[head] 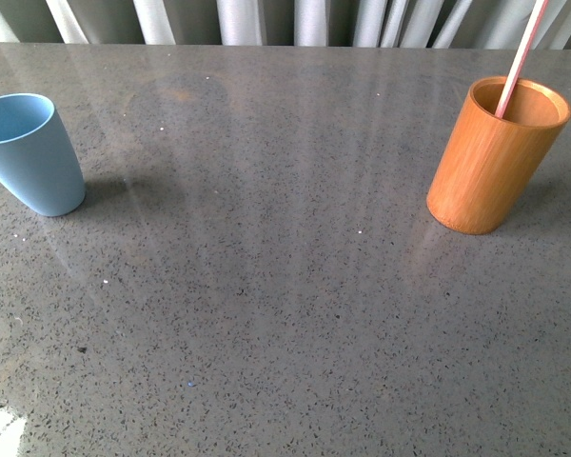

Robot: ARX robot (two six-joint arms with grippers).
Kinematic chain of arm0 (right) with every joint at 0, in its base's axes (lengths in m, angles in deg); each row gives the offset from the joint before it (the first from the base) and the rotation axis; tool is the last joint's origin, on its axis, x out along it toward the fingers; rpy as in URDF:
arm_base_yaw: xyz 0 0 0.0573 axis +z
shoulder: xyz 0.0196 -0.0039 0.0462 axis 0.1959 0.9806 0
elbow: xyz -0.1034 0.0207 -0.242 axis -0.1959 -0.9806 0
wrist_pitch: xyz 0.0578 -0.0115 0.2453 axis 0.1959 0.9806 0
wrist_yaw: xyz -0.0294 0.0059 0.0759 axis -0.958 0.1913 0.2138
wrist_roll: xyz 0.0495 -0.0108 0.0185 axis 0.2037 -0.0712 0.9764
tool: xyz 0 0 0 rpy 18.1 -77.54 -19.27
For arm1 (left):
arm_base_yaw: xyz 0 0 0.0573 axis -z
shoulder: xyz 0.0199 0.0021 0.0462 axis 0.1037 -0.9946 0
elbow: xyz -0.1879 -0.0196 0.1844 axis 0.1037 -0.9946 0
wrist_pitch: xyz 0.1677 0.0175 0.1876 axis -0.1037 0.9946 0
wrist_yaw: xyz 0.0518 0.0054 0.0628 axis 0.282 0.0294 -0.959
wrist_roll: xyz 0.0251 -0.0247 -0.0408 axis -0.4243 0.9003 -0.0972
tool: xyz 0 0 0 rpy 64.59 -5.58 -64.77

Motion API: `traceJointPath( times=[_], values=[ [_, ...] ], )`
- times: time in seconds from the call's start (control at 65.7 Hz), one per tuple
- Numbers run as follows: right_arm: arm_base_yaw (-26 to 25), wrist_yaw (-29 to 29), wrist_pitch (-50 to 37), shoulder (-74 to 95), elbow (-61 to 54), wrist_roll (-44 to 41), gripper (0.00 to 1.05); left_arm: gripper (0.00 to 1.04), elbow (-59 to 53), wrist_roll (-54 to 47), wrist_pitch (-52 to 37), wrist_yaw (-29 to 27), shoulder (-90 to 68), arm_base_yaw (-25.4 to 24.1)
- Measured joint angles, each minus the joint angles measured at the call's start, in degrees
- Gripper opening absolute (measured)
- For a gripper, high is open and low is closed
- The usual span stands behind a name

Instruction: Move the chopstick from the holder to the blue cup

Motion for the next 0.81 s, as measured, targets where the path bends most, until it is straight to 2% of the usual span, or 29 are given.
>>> traceJointPath(
  times=[0.807],
  values=[
    [0.00,0.00,0.00,0.00,0.00,0.00,0.96,0.96,14.47,-4.24,5.42,-1.75,-15.93,0.66]
  ],
)
